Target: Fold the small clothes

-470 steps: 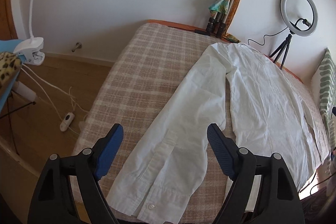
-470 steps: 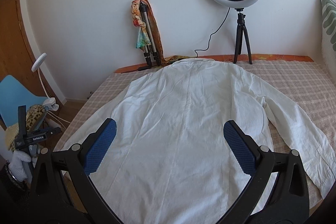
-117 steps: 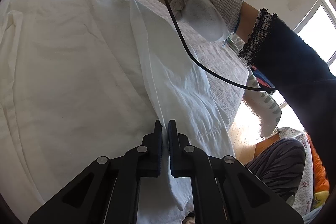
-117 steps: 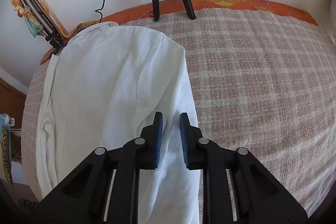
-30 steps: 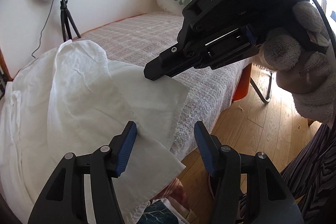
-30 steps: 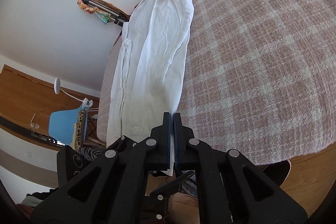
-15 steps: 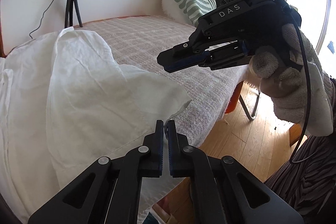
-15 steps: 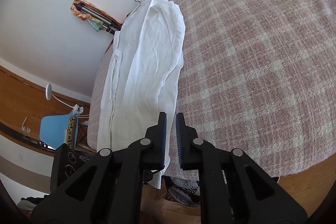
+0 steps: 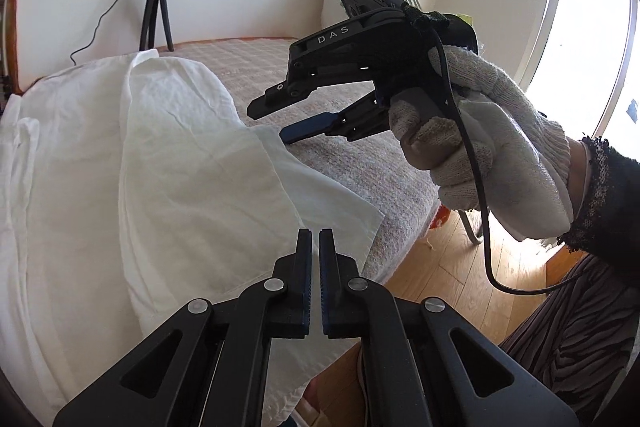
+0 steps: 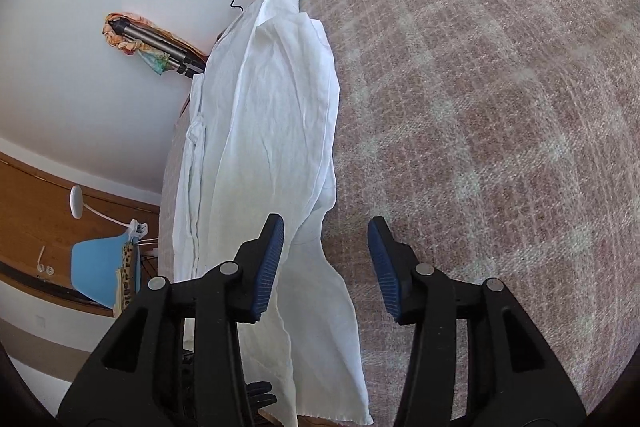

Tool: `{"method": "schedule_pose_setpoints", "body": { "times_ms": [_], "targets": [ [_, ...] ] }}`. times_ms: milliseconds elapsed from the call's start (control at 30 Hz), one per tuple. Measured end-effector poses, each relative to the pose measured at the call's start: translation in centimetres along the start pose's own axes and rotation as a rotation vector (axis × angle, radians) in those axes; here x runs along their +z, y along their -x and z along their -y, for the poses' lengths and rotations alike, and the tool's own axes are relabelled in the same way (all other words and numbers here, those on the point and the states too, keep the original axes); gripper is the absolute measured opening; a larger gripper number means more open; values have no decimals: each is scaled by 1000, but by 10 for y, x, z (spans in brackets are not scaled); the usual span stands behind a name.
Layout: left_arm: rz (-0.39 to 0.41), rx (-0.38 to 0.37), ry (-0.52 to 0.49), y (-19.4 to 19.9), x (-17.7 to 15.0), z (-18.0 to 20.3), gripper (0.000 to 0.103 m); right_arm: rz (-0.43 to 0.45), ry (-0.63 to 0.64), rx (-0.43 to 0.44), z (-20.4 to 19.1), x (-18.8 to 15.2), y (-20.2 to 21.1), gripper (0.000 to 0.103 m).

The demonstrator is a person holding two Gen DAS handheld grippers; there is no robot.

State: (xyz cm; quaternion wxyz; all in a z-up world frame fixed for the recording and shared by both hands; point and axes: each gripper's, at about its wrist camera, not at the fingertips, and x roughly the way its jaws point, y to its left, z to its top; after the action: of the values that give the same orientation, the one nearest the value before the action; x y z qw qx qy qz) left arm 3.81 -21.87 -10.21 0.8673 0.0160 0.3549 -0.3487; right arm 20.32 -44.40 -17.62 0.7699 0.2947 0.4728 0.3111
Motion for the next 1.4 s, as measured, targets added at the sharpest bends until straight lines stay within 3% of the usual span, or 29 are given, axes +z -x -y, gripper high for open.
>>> {"method": "schedule_pose_setpoints", "body": {
  "times_ms": [167, 200, 233, 267, 300, 333, 367, 467, 533, 600, 667, 733, 767, 833, 867, 967, 1067, 1233, 1400],
  "targets": [
    [-10, -9, -20, 1, -4, 3, 4, -51, 22, 15, 0, -6, 1, 47],
    [-12, -2, -39, -1, -5, 7, 6, -62, 28, 21, 0, -10, 1, 42],
    [-16, -4, -62, -2, -5, 12, 12, -77, 32, 24, 1, -15, 0, 27],
    [-23, -12, -88, -5, -6, 18, 18, -97, 38, 30, 1, -20, -1, 20],
    [-28, -15, -115, -8, -6, 25, 38, -103, 42, 38, 1, -24, -3, 14],
    [-27, -12, -144, -11, -6, 32, 55, -102, 46, 41, 0, -27, -2, 14],
    [-19, -4, -169, -14, -5, 39, 56, -94, 52, 38, -1, -29, -1, 14],
    [-19, 31, -207, -28, 3, 54, 56, -48, 74, -1, -2, -29, 12, 15],
    [-32, 70, -192, -39, 10, 57, 56, -29, 53, 32, 2, -25, 23, 33],
    [-61, 94, -187, -51, 14, 58, 56, 18, 38, 16, 7, -21, 37, 43],
    [-101, 131, -204, -63, 14, 58, 56, 43, 31, 24, 10, -17, 47, 43],
    [-74, 134, -230, -64, 11, 58, 54, 60, 17, 39, 13, -14, 54, 43],
    [-63, 120, -227, -63, 9, 56, 49, 65, 16, 43, 14, -13, 55, 43],
    [-54, 102, -210, -63, 11, 49, 8, 70, 13, 50, 15, -12, 57, 43],
    [-58, 85, -182, -63, 15, 42, 6, 72, 11, 56, 14, -11, 56, 43],
    [-67, -7, -12, -52, 22, 18, 6, 83, 10, 54, 13, -9, 55, 43],
    [-17, -51, 95, -23, 24, 2, 5, 96, -3, 64, 14, -3, 52, 46],
    [59, -41, 168, 14, 21, -9, 5, 95, -66, 94, 20, 20, 29, 51],
    [66, -23, 168, 19, 17, -8, 5, 79, -83, 112, 13, 48, -4, 51]
  ]
}}
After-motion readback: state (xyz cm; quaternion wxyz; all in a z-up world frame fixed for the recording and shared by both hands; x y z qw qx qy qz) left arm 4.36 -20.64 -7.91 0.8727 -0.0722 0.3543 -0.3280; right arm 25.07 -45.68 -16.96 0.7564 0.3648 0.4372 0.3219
